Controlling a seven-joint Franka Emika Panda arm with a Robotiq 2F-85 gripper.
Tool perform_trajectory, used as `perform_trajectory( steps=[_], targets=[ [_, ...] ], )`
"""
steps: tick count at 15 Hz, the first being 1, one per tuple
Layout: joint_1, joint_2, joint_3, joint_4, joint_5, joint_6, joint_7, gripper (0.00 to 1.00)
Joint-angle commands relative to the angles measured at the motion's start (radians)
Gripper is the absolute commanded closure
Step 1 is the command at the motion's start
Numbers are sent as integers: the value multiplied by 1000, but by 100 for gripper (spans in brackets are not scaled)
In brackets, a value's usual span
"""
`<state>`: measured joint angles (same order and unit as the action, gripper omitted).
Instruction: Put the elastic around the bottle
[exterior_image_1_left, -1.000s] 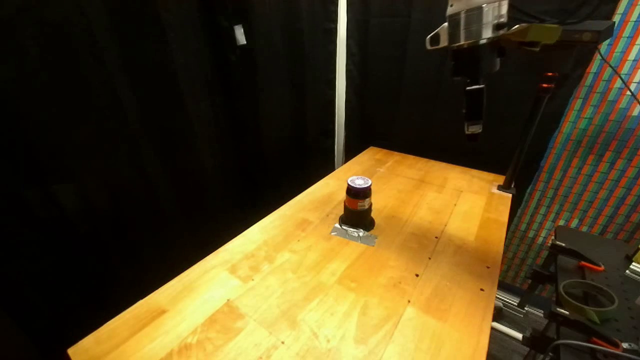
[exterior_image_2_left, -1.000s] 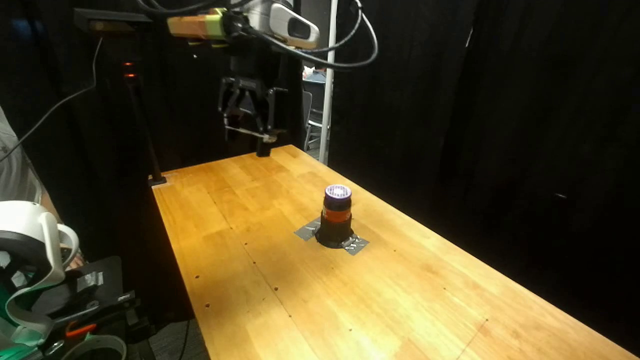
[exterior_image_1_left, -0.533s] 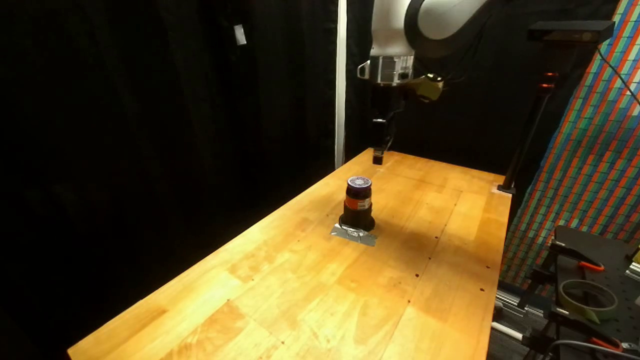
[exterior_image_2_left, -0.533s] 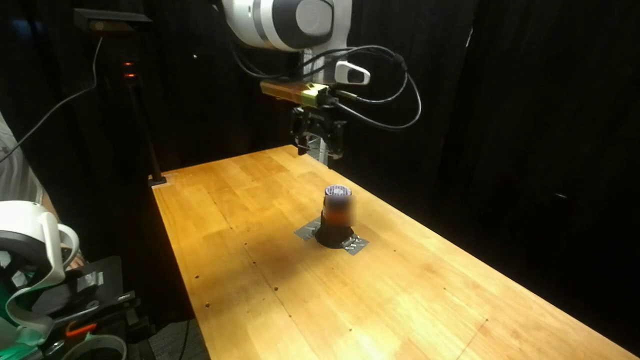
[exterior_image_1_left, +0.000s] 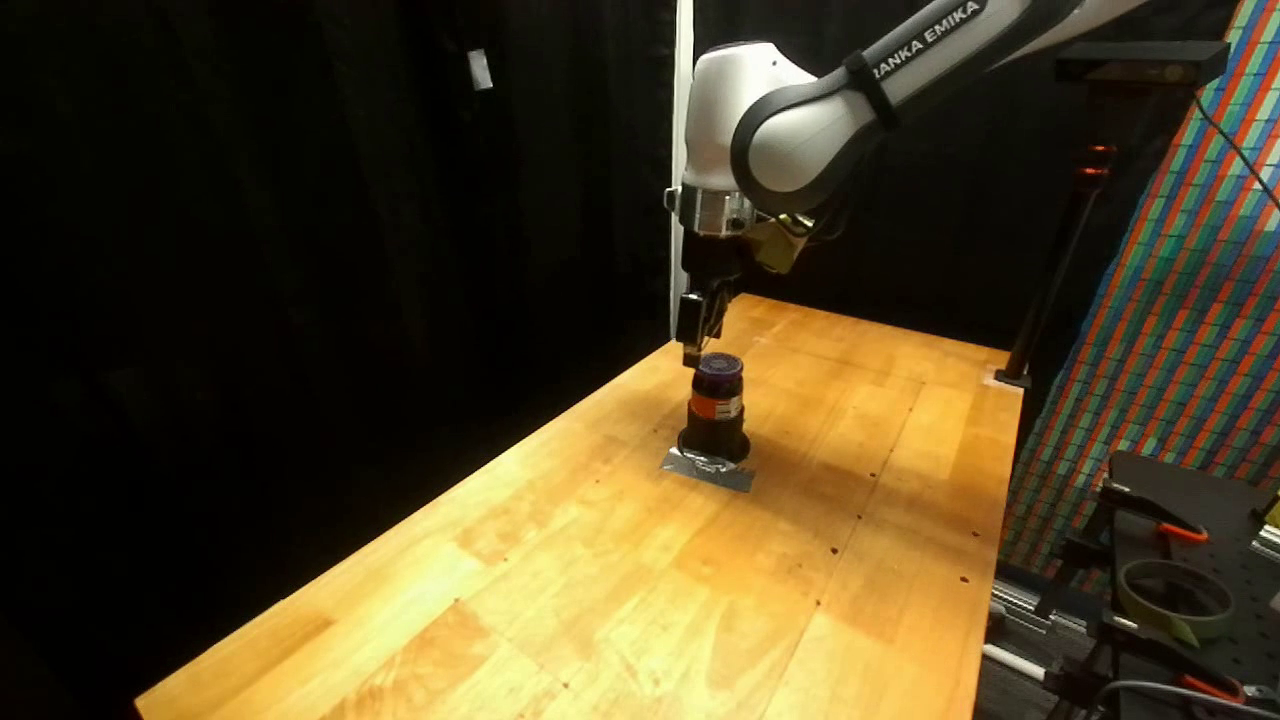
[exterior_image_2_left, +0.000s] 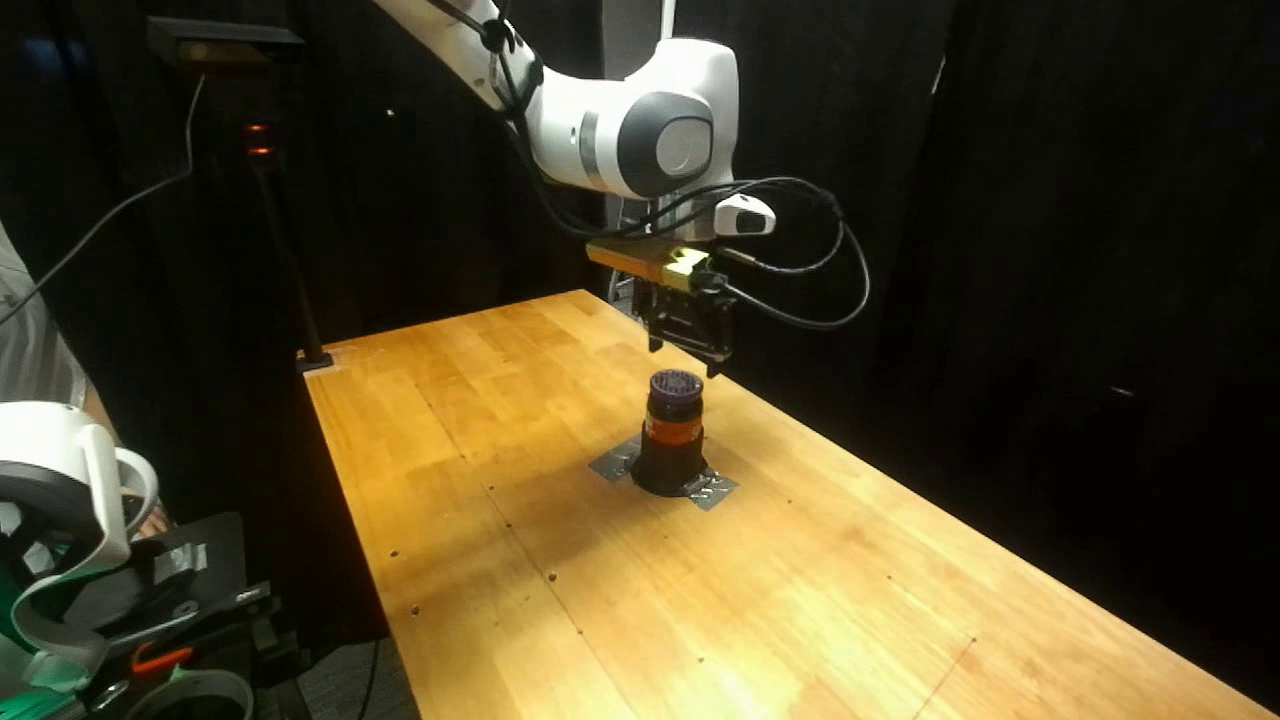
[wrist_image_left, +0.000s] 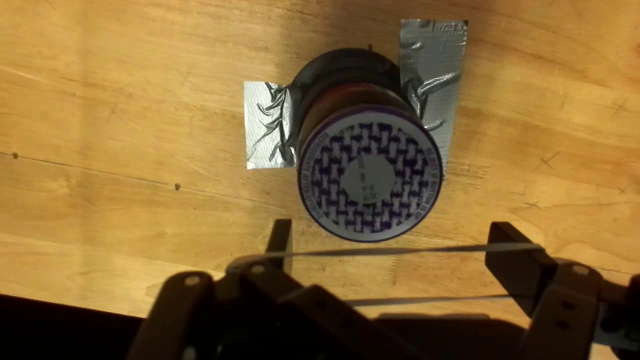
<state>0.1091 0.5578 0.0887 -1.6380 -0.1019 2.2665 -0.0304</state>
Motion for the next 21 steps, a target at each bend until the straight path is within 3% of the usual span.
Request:
perform_trajectory(
  steps=[1, 14, 21],
  targets=[
    [11, 75, -16, 89, 0, 2, 4, 0],
    [-2, 174, -25, 156, 12, -29, -12, 0],
    [-50, 109, 8, 112, 97, -223, -67, 0]
  ],
)
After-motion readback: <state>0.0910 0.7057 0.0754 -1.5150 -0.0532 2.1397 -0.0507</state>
